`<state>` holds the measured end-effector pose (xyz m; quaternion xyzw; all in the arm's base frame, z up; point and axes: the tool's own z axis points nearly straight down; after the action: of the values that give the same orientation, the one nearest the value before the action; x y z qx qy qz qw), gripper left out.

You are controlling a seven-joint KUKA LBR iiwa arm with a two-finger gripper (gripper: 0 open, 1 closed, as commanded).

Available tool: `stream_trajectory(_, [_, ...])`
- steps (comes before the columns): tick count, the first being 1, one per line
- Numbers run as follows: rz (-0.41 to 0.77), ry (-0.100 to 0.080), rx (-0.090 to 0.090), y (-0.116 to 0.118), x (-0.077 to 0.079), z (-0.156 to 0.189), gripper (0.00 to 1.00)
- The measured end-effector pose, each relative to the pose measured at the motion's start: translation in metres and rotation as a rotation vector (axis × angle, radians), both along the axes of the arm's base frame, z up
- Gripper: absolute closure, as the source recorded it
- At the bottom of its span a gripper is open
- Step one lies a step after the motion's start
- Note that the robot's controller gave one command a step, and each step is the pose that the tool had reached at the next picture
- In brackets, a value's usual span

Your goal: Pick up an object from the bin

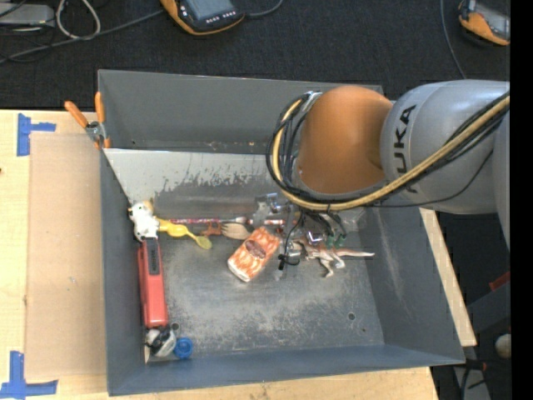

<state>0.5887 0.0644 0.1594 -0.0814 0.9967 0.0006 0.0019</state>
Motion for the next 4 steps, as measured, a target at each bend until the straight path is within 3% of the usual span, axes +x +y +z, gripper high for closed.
stream_trajectory(1, [0.078, 0.000, 0.000, -0.010, 0.030, -0.080, 0.00])
stream_trajectory(2, [0.121, -0.002, 0.001, -0.013, 0.031, -0.090, 0.00])
stream_trajectory(3, [0.334, -0.003, 0.002, -0.001, 0.000, -0.088, 1.00])
stream_trajectory(4, [0.334, -0.003, 0.002, -0.001, 0.000, -0.088, 1.00])
